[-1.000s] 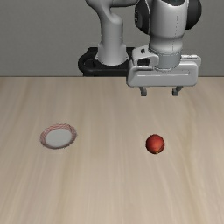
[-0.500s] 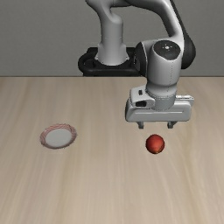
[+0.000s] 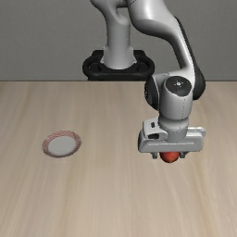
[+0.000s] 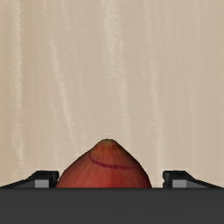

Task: Pick the onion and place it on the plate

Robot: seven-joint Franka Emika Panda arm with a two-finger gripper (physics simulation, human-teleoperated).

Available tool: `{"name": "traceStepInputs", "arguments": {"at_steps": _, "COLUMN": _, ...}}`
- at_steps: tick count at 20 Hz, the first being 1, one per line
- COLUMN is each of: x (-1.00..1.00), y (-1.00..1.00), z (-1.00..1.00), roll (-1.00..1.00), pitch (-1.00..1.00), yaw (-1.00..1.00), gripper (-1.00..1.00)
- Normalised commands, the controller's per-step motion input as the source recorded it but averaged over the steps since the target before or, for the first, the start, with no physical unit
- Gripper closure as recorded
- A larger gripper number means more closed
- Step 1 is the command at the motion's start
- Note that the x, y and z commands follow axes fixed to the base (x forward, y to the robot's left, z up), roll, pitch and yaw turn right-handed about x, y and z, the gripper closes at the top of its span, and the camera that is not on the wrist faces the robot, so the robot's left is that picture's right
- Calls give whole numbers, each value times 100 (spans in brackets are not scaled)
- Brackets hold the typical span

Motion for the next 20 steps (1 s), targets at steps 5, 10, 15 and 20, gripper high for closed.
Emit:
{"name": "traceStepInputs", "arguments": {"at_steps": 5, "x": 0, "y": 0, "z": 0, "roll": 0, "pitch": 0, "yaw": 0, "gripper": 100}}
{"name": "traceStepInputs", "arguments": {"at_steps": 10, "x": 0, "y": 0, "z": 20, "roll": 0, "pitch": 0, "yaw": 0, "gripper": 100}}
{"name": "traceStepInputs", "arguments": {"at_steps": 15, "x": 0, "y": 0, "z": 80, "roll": 0, "pitch": 0, "yaw": 0, "gripper": 100}}
{"name": "traceStepInputs", "arguments": {"at_steps": 20, "x": 0, "y": 0, "z": 100, "roll": 0, "pitch": 0, "yaw": 0, "gripper": 100}}
